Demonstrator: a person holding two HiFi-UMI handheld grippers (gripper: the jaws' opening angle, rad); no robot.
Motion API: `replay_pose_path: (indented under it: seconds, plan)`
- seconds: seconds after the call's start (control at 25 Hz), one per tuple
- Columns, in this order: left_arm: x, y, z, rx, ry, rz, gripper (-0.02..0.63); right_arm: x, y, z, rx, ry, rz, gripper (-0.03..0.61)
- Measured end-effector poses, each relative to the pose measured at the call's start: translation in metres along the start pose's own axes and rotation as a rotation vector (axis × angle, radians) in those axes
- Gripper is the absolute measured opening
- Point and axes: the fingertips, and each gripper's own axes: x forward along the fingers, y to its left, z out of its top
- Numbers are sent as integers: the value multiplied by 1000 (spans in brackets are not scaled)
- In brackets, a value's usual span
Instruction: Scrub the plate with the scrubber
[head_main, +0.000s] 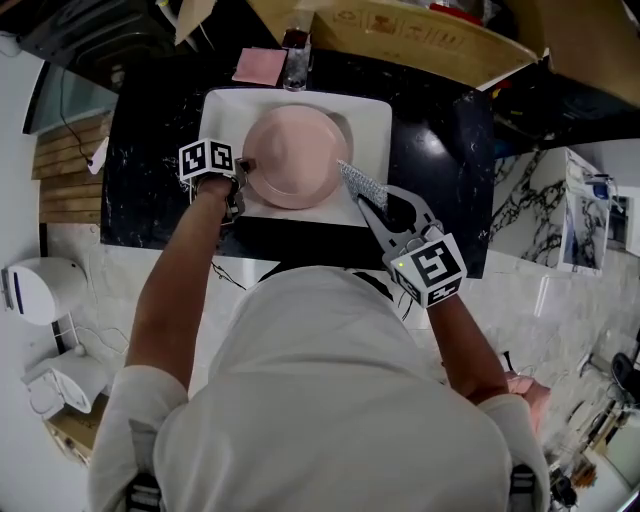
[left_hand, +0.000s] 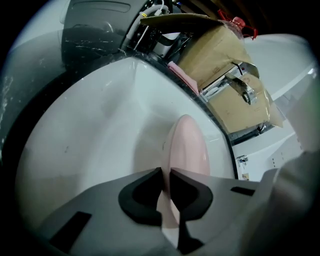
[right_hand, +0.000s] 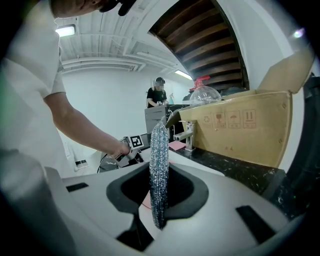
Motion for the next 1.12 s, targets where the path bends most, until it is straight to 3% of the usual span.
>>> replay_pose_path:
  seconds: [0.32,0.6,1.12]
  plan:
    - [-16,-27,6,19,-86,-141,17,6,1,5,-5,1,-37,78]
    - [-38,-41,5,44,-149,-193,15,17,2,8,-27,23,-68,78]
    - [-61,-69,-20,-50,-224,-254,17,41,-10,7,-165,78,-79,78]
